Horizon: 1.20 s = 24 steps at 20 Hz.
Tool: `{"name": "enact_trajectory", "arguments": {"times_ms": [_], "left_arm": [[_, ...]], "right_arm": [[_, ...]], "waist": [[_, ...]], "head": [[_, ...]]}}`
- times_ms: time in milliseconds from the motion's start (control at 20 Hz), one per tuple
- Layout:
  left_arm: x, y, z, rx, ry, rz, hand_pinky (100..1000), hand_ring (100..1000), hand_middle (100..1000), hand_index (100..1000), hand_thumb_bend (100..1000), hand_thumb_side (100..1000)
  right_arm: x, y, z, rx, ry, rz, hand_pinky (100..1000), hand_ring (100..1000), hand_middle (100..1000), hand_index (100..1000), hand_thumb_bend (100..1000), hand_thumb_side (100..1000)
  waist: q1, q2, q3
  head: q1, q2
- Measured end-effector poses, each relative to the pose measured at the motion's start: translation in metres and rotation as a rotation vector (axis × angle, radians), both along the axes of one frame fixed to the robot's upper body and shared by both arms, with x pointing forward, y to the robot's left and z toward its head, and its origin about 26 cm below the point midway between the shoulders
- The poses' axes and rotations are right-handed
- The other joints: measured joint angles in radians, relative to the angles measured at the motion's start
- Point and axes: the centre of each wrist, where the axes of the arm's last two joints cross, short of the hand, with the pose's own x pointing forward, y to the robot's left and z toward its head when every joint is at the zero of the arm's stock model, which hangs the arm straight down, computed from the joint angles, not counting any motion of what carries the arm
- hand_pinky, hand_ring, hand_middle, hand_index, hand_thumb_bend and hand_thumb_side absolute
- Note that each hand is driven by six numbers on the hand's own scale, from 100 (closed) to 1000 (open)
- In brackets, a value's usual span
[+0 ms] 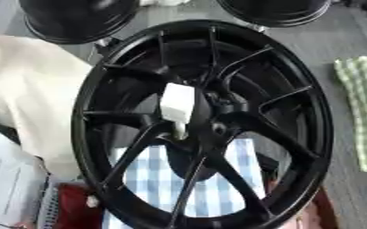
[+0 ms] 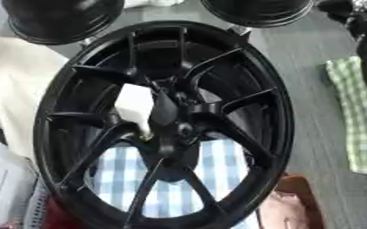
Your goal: Pull the pin out of the wheel hub.
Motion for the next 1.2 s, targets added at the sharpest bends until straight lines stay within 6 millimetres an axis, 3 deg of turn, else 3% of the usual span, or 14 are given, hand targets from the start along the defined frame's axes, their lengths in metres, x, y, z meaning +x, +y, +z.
{"name": "enact_trajectory", "arguments": {"times_ms": [300,850,1200], "left_arm": [[0.001,-0.002,-0.003,0.037,0.032,-0.012,840,779,752,883,410,496],[-0.019,-0.028,-0.028,0.416,0.101,-0.048,873,850,819,907,627,397],[-0.018,-0.043,-0.039,0.553,0.111,-0.057,880,861,832,923,669,388]], "right_arm": [[0.000,0.000,0.000,0.000,0.001,-0.001,882,731,653,702,100,620],[0.000,0.000,-0.001,-0.001,0.003,0.000,882,730,653,702,100,625],[0.000,0.001,-0.001,-0.005,0.010,0.006,882,730,653,702,100,628]], "waist": [[0.000,0.000,0.000],[0.002,0.000,-0.004],[0.002,0.000,-0.007]], "head": [[0.000,0.000],[0.000,-0.016],[0.007,-0.016]]}}
